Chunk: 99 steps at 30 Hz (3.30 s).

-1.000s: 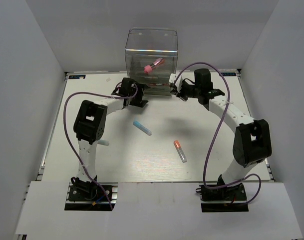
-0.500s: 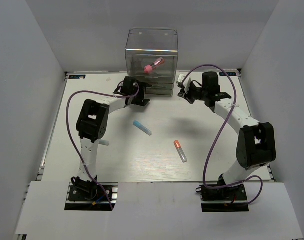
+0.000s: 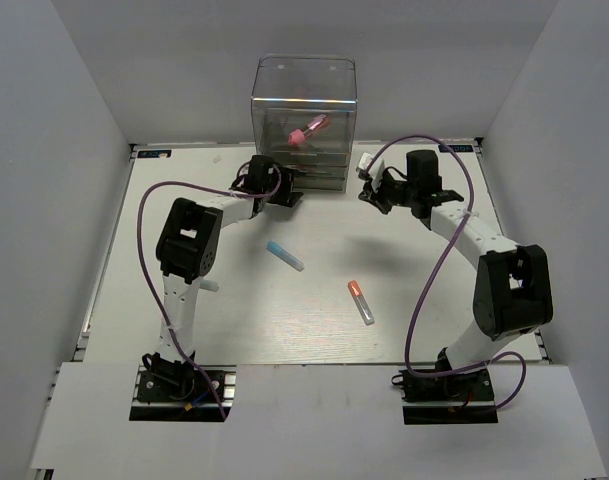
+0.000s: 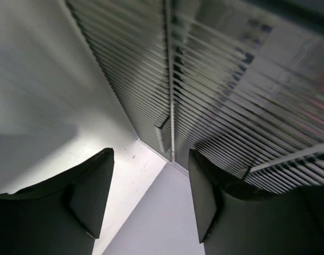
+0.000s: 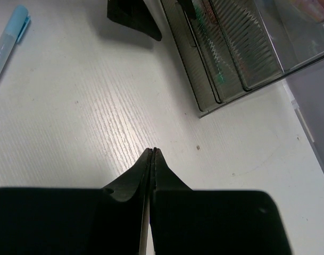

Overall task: Sort the stationery into containers
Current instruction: Open the drawer in the storage box, then pick up the pen from the center of the board.

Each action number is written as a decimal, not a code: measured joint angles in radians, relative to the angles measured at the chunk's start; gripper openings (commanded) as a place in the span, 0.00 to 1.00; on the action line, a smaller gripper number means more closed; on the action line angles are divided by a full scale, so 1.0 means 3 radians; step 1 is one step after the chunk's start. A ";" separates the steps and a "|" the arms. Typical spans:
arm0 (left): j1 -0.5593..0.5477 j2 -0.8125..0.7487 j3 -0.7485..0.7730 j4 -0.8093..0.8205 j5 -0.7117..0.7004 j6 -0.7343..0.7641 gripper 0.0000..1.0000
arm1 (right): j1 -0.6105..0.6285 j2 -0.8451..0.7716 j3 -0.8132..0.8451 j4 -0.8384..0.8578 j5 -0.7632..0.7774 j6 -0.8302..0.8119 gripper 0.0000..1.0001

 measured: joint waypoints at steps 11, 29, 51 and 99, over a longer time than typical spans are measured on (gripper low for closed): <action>-0.0005 0.0029 -0.0010 0.0192 -0.0128 0.0015 0.42 | -0.0020 -0.0052 -0.0092 0.0015 -0.0028 0.0006 0.00; -0.0015 0.0120 0.0000 0.0413 -0.0229 0.0160 0.10 | -0.0050 -0.0089 -0.0200 0.0010 -0.0072 0.0006 0.00; -0.0109 -0.0192 -0.0905 0.1296 -0.0257 0.0296 0.00 | -0.0050 -0.0151 -0.0357 -0.0177 -0.0160 -0.0004 0.14; -0.0229 -0.3165 -0.2389 -0.0487 -0.1068 0.3002 0.84 | 0.0197 -0.0476 -0.0561 -0.0463 0.0282 0.0544 0.31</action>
